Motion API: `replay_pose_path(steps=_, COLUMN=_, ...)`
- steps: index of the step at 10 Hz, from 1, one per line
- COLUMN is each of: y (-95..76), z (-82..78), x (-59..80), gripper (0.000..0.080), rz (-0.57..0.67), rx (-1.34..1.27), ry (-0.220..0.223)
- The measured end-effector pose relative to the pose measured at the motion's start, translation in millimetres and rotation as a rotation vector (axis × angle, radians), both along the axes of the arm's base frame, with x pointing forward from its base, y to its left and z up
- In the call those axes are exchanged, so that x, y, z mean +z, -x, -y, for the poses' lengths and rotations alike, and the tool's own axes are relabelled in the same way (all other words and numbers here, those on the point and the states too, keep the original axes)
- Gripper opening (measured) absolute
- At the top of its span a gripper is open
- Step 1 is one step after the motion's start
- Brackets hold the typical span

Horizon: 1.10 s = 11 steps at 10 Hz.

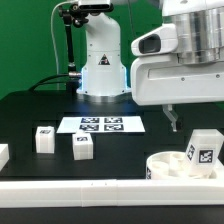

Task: Assemble stool

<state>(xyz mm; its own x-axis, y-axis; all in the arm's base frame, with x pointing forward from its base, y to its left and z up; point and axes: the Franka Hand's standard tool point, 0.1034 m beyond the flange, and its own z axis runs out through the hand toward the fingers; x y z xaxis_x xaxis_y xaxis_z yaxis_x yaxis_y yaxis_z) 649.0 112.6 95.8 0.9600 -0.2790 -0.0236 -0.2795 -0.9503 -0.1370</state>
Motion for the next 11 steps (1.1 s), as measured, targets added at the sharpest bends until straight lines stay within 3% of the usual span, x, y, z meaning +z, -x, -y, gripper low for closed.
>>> replay_pose_path(steps=3, y=-2.5, z=-5.0, x=-0.2, gripper=0.0648, rz=0.075, rx=0.333, ry=0.034)
replay_pose_path(steps=8, y=-0.9, z=0.4, x=-3.4, gripper=0.0648, rz=0.126, rx=0.685, ry=0.064)
replay_pose_path(steps=11, y=0.2, z=4.3, x=-7.0, gripper=0.0648, rz=0.171, rx=1.021, ry=0.111)
